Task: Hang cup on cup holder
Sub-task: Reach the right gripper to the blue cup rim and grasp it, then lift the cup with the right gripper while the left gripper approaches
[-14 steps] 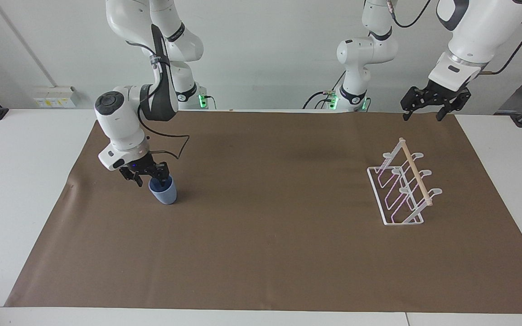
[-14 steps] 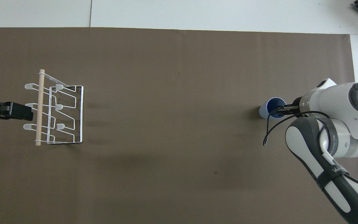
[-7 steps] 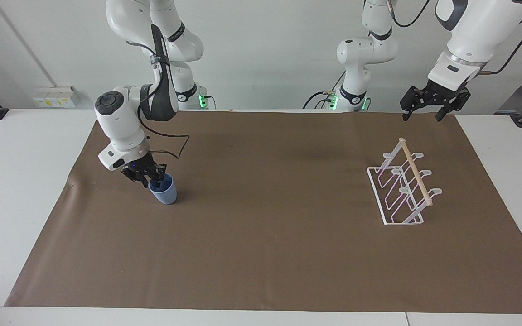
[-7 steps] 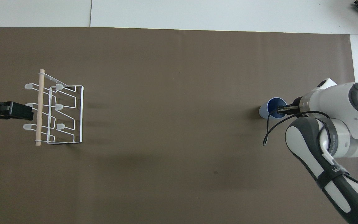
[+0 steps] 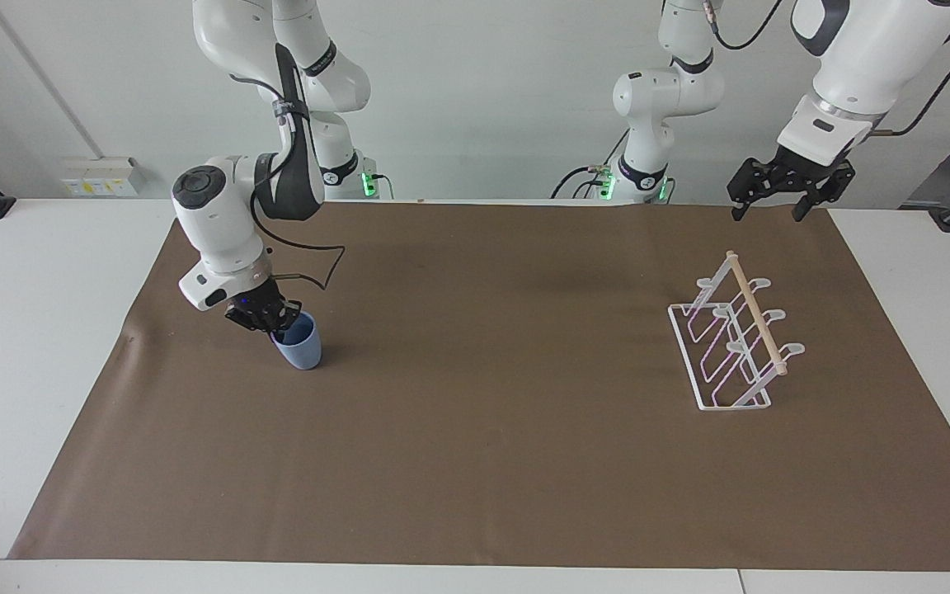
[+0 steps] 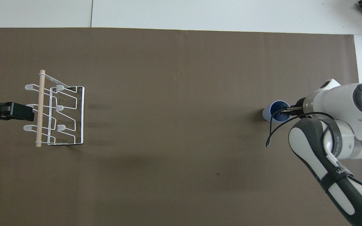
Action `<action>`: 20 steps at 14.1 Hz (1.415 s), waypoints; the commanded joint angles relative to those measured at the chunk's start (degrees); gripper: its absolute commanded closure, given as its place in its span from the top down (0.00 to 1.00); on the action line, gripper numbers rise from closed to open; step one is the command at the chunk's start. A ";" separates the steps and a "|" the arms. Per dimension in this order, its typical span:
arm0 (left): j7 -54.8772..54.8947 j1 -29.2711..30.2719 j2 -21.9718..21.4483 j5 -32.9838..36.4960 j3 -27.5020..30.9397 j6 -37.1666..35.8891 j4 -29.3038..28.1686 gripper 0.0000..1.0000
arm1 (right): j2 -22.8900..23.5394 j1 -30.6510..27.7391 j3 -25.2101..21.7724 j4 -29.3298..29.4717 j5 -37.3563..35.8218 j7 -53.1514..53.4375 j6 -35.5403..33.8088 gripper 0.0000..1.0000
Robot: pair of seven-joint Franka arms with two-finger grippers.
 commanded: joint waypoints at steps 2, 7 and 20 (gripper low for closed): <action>-3.80 -0.78 -1.90 0.26 0.02 2.60 -2.38 1.00 | -0.31 -0.26 0.37 0.61 1.13 0.63 1.20 0.01; -2.13 -0.60 -1.81 0.26 0.02 2.60 -2.30 1.00 | 1.36 -0.26 2.13 5.44 1.22 0.36 0.50 0.01; -6.50 -0.08 -1.90 -13.08 0.81 0.14 -2.29 1.00 | 1.63 -0.26 14.07 11.78 18.45 0.10 -3.89 0.01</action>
